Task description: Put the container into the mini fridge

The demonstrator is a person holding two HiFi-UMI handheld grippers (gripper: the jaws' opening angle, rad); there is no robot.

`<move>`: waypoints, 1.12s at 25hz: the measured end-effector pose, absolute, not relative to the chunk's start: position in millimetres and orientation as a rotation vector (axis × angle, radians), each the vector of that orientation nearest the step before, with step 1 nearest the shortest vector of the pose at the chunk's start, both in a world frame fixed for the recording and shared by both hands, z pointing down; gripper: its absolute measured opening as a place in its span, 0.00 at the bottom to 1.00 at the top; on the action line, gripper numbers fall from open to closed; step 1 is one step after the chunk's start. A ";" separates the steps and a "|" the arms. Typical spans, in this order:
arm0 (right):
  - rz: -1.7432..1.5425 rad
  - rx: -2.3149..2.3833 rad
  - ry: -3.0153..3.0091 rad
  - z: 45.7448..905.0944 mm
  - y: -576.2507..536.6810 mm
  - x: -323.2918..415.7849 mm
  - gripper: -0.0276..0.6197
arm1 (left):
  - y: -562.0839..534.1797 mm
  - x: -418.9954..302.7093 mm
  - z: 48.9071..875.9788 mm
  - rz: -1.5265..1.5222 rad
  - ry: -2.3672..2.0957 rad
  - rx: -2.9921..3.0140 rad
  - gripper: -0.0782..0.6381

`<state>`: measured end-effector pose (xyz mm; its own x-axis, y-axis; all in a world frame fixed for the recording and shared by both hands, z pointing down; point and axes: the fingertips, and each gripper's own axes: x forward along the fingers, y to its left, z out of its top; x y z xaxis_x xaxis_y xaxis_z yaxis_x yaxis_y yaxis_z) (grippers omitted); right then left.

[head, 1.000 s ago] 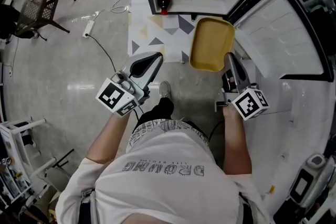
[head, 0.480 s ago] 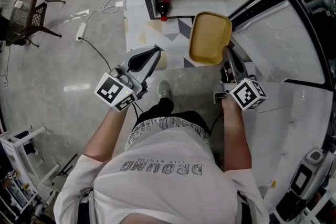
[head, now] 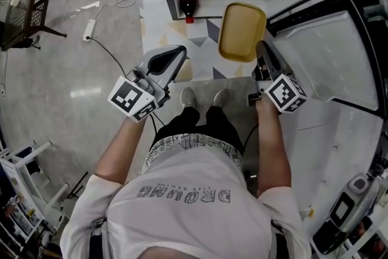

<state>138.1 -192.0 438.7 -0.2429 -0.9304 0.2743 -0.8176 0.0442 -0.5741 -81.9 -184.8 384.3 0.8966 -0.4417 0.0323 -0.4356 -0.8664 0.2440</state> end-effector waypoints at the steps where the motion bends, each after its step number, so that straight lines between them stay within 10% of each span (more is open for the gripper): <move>1: -0.977 -1.814 2.142 441.7 -197.8 139.2 0.06 | -187.4 -80.4 387.3 -0.030 -0.667 2.815 0.12; 28: -1.142 -1.705 2.193 531.5 -344.3 159.0 0.06 | -238.7 -16.9 448.8 0.103 -0.895 2.763 0.12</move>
<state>159.0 -344.3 531.5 -0.3491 -0.8776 0.3286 -0.7726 0.0711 -0.6309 -16.9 -238.7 448.8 0.8105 -0.5691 0.1383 -0.5857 -0.7855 0.1999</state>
